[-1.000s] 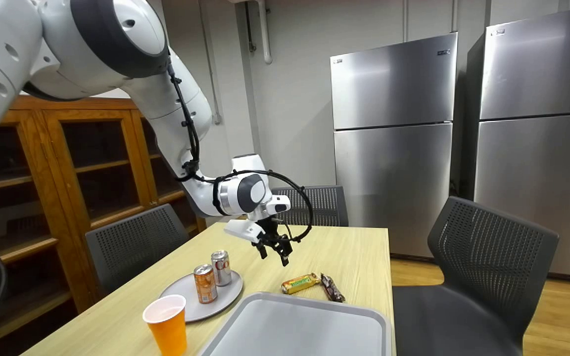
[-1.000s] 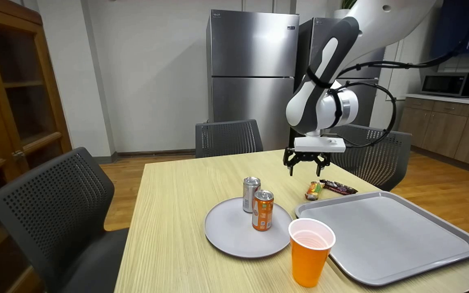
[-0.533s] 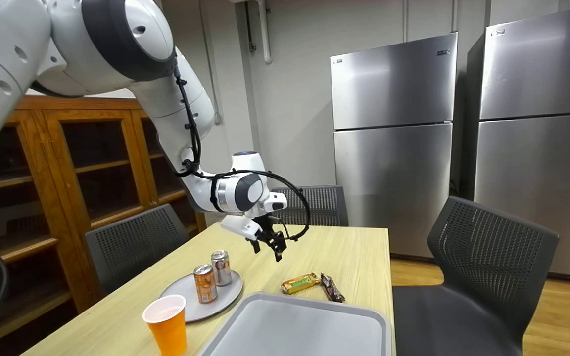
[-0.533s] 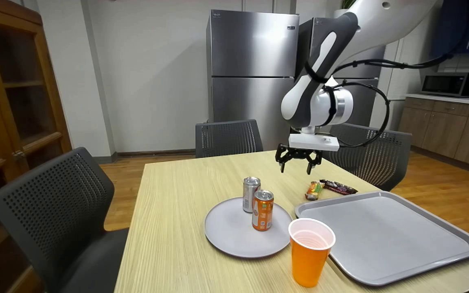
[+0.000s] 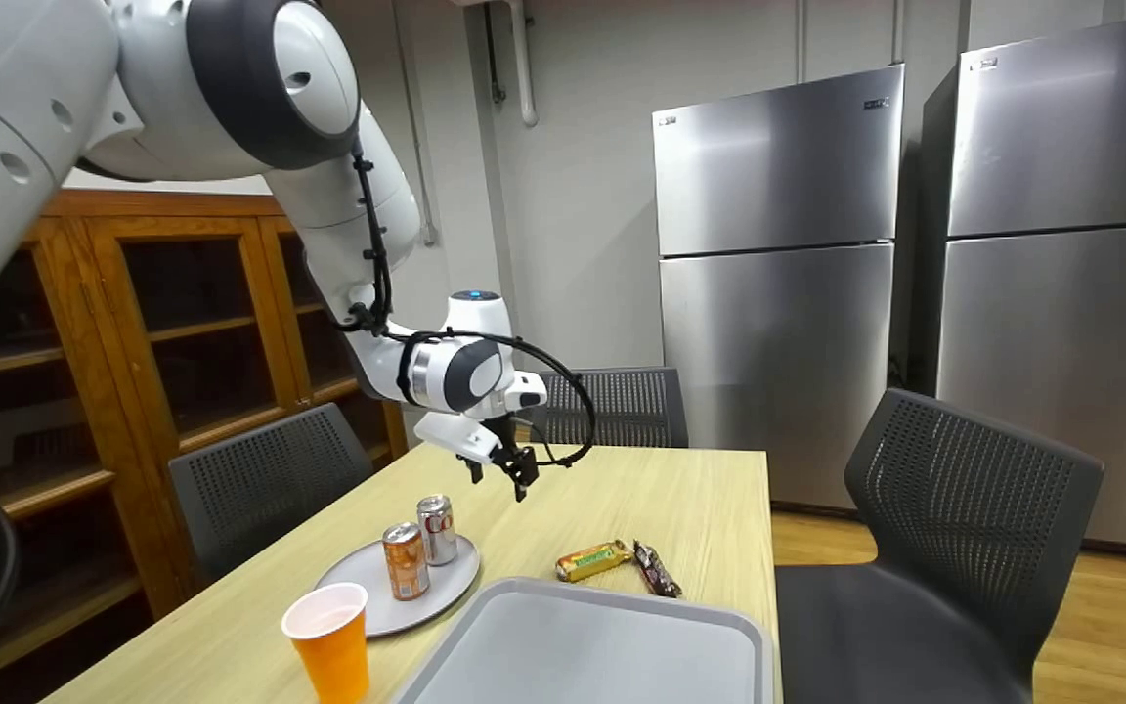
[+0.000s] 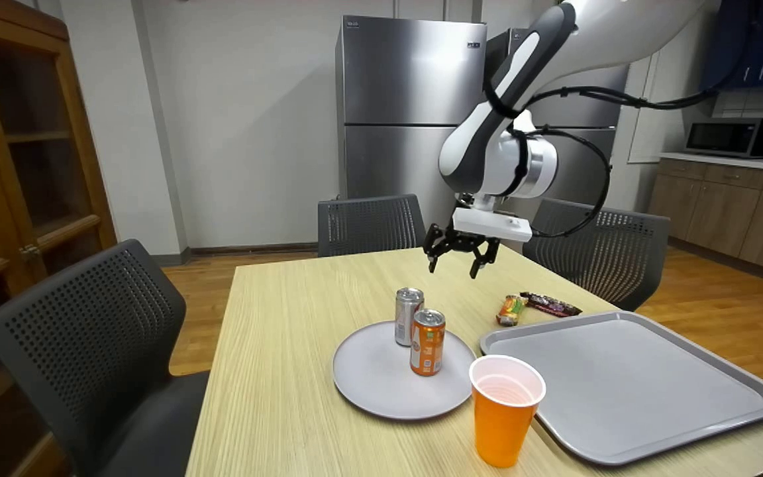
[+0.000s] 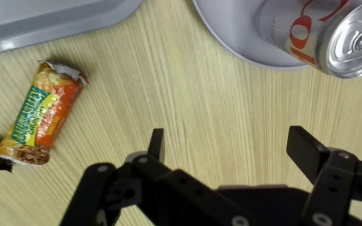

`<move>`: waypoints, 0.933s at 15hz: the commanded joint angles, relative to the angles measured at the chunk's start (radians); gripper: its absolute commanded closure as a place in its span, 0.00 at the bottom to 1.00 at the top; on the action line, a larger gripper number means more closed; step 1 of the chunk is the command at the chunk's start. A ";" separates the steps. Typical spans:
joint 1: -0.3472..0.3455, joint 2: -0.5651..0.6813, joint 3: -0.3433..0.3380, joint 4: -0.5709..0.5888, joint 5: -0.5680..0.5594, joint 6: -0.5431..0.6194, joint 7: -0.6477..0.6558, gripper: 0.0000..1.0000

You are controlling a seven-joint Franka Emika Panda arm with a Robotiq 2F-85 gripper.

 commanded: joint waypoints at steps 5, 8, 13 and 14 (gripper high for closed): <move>-0.046 -0.015 0.114 0.011 0.053 -0.011 -0.140 0.00; -0.048 -0.011 0.148 0.023 0.062 -0.020 -0.180 0.00; -0.026 -0.003 0.154 0.037 0.037 -0.040 -0.216 0.00; -0.017 -0.002 0.147 0.038 0.029 -0.041 -0.218 0.00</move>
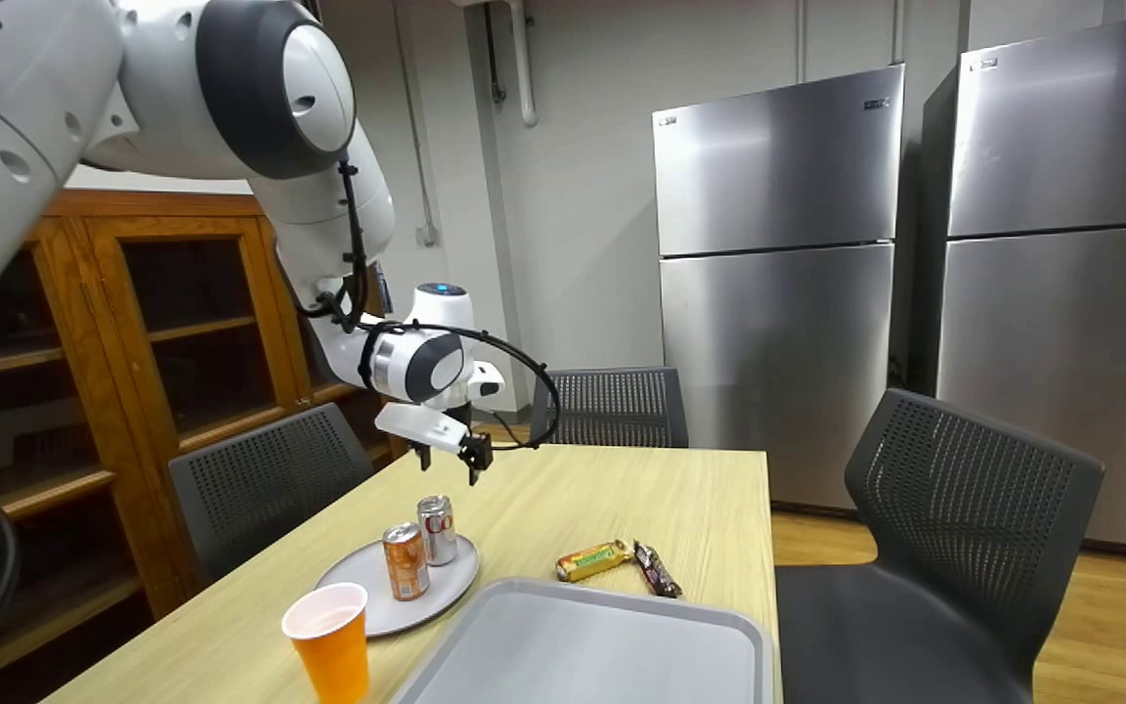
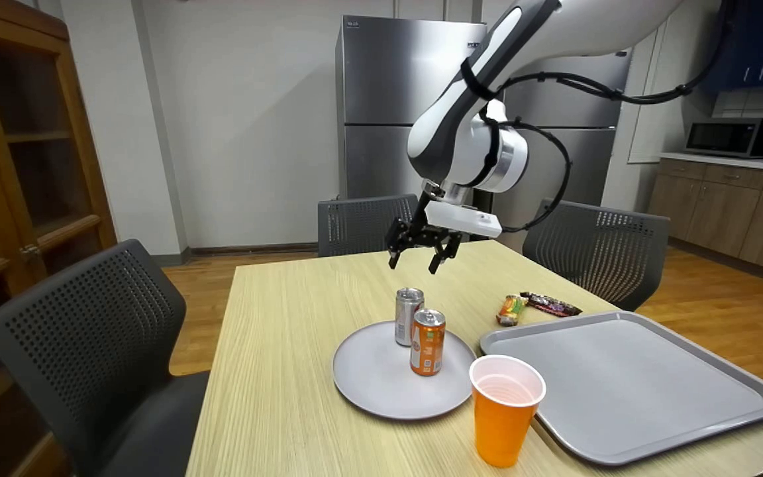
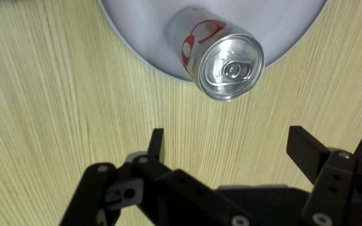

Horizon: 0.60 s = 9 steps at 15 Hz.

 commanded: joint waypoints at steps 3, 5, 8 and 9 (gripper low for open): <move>0.015 0.004 0.000 0.021 -0.015 -0.043 -0.060 0.00; 0.028 0.009 -0.006 0.022 -0.029 -0.043 -0.070 0.00; 0.053 0.020 -0.024 0.029 -0.055 -0.051 -0.066 0.00; 0.062 0.022 -0.030 0.029 -0.065 -0.053 -0.063 0.00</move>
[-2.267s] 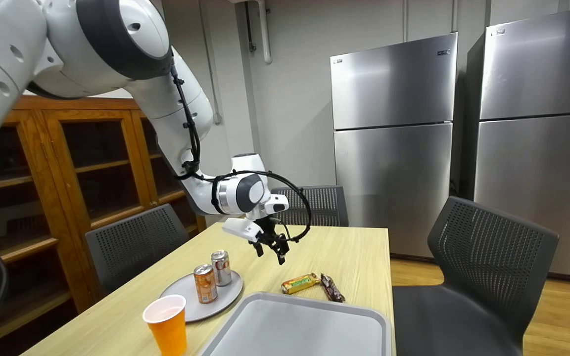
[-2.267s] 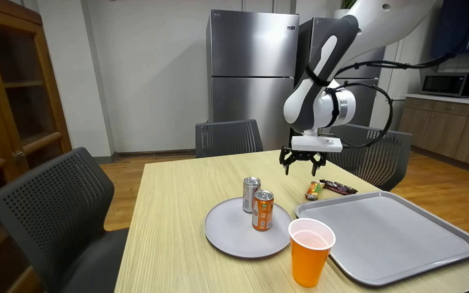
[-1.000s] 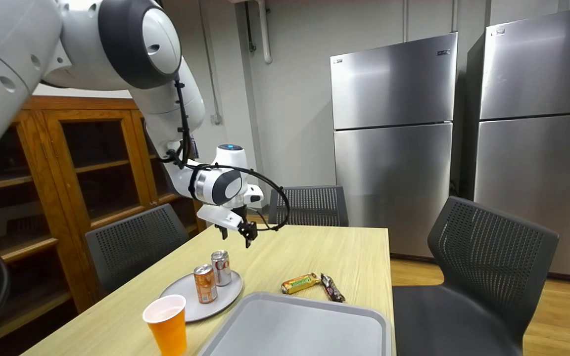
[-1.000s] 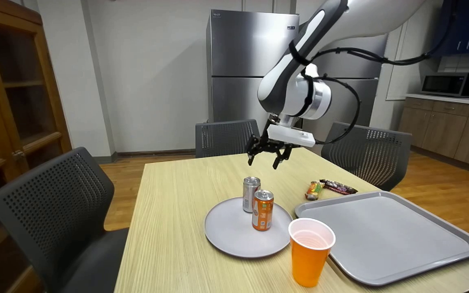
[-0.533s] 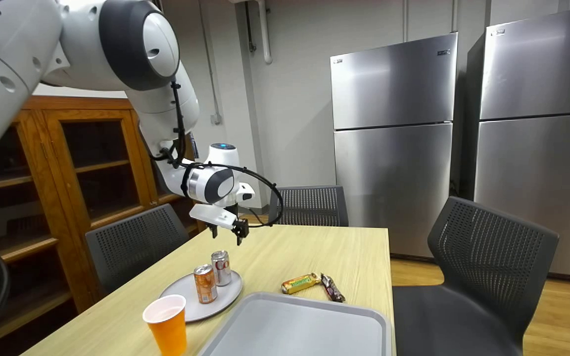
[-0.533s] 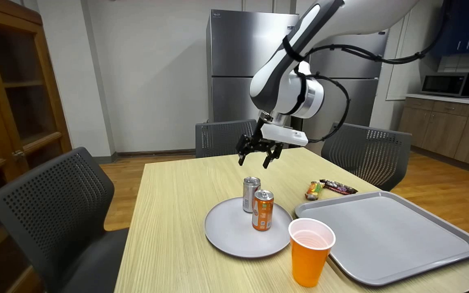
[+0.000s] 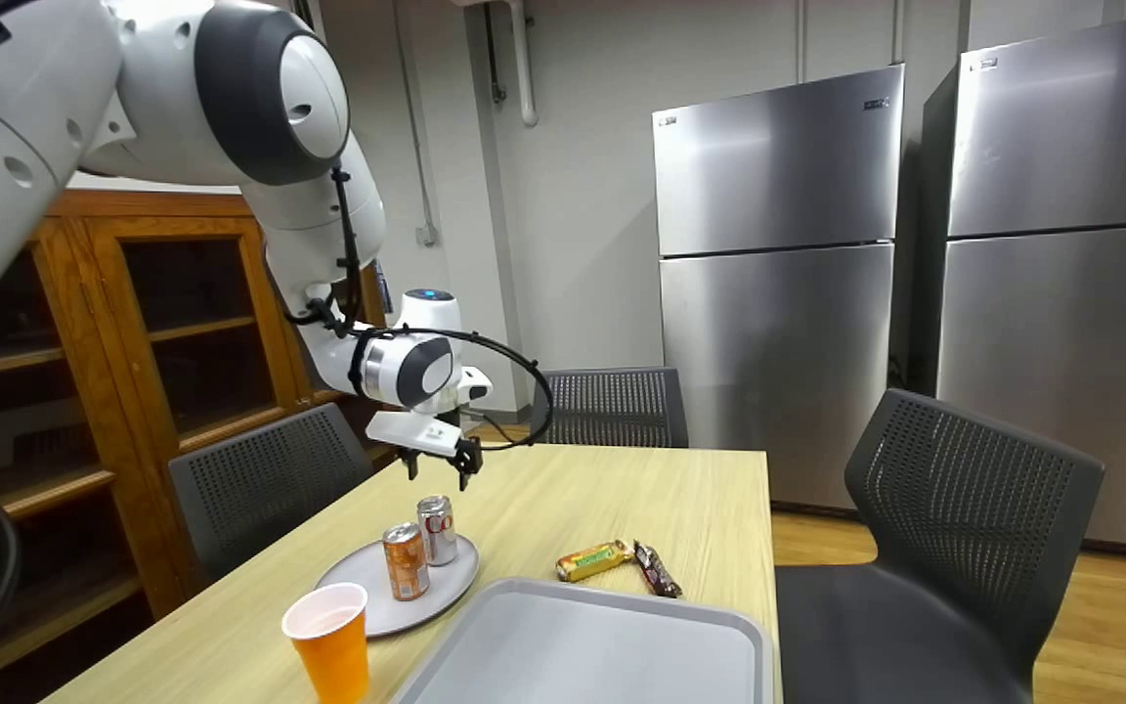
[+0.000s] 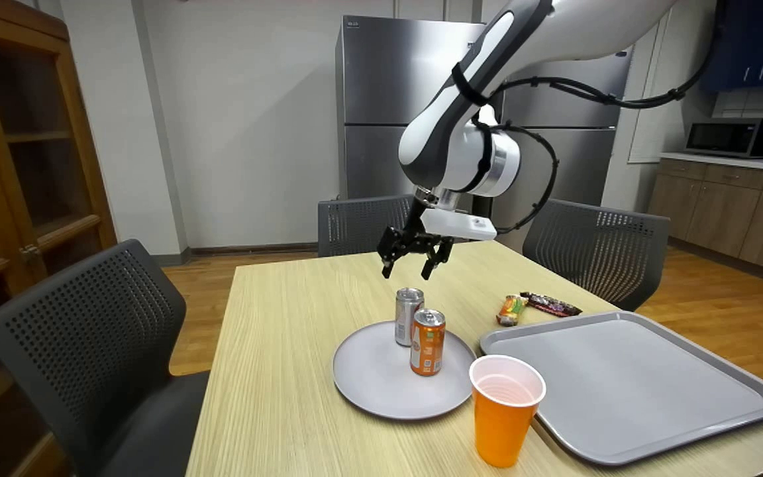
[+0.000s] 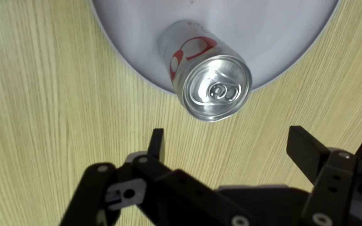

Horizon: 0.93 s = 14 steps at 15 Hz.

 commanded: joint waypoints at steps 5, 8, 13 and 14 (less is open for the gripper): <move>0.076 0.017 -0.073 0.026 -0.085 -0.042 0.011 0.00; 0.090 0.026 -0.085 0.027 -0.102 -0.041 0.014 0.00; 0.106 0.039 -0.092 0.029 -0.119 -0.034 0.015 0.00; 0.110 0.042 -0.094 0.031 -0.122 -0.035 0.017 0.00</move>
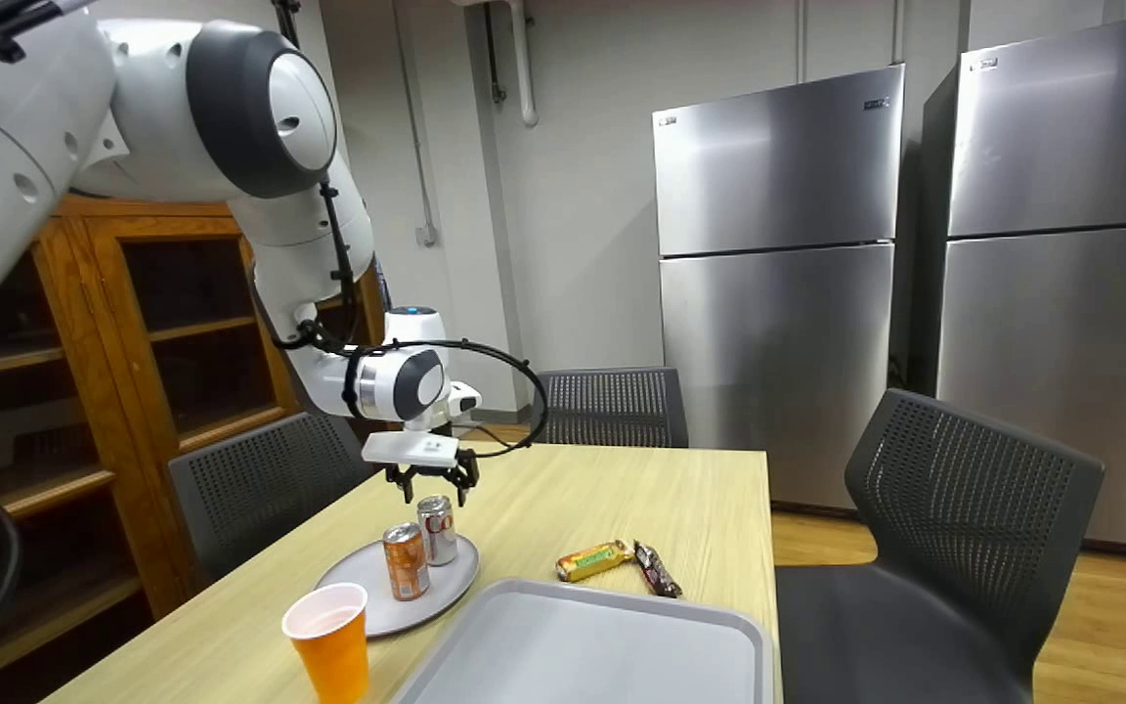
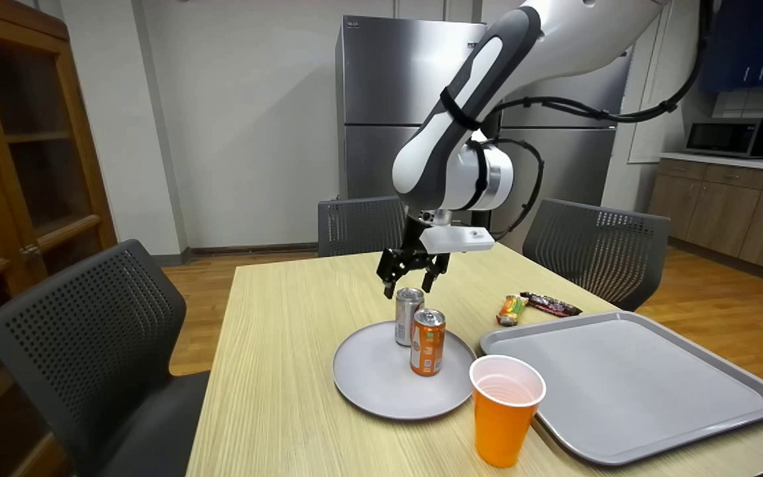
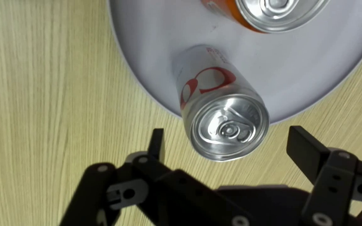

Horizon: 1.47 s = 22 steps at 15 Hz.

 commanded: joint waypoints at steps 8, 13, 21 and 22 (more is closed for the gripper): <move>0.044 0.028 -0.038 0.033 -0.050 -0.030 0.023 0.00; 0.054 0.034 -0.050 0.035 -0.065 -0.030 0.028 0.00; 0.055 0.039 -0.049 0.037 -0.064 -0.027 0.024 0.51; 0.055 0.039 -0.050 0.038 -0.064 -0.027 0.024 0.58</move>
